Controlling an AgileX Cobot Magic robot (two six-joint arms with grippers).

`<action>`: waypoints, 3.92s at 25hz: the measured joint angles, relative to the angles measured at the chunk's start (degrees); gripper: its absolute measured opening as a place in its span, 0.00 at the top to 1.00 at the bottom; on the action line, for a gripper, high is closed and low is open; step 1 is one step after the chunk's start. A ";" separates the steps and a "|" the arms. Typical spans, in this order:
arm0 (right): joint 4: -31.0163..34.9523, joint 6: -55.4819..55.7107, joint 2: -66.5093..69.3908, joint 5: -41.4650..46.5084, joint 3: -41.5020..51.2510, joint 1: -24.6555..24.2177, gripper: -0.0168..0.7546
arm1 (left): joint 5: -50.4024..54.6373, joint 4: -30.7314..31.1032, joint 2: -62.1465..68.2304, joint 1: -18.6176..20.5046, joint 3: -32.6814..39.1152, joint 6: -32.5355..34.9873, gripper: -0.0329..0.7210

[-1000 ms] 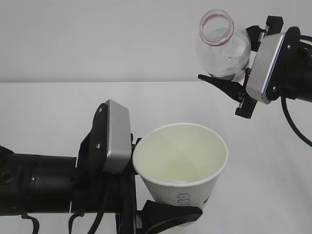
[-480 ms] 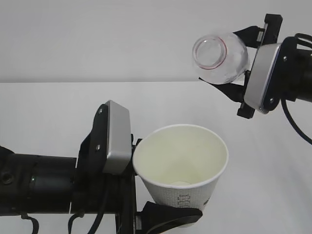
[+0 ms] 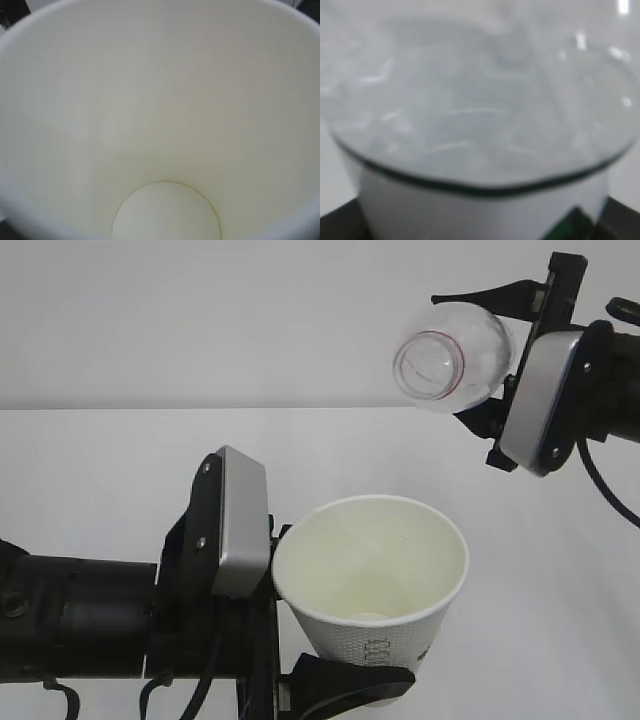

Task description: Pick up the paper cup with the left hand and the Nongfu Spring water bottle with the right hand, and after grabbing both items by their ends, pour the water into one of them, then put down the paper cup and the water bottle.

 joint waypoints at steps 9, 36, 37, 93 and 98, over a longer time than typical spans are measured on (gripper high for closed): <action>0.40 -5.59 0.00 0.00 0.00 0.00 0.29 | 0.00 0.00 0.00 0.00 0.00 0.00 0.24; 2.71 -15.37 0.00 -3.77 0.00 0.00 0.29 | 0.00 0.00 0.00 0.00 0.00 0.00 0.24; 2.71 -15.60 0.00 -3.87 0.00 0.00 0.29 | 0.00 0.00 0.00 0.00 0.00 0.00 0.24; -0.11 -16.35 0.00 -3.14 -1.82 0.00 0.29 | -0.55 0.94 0.00 0.00 0.00 0.00 0.24; -0.62 -16.35 0.00 -3.06 -2.29 0.00 0.29 | -0.55 0.94 0.00 0.00 0.00 0.00 0.24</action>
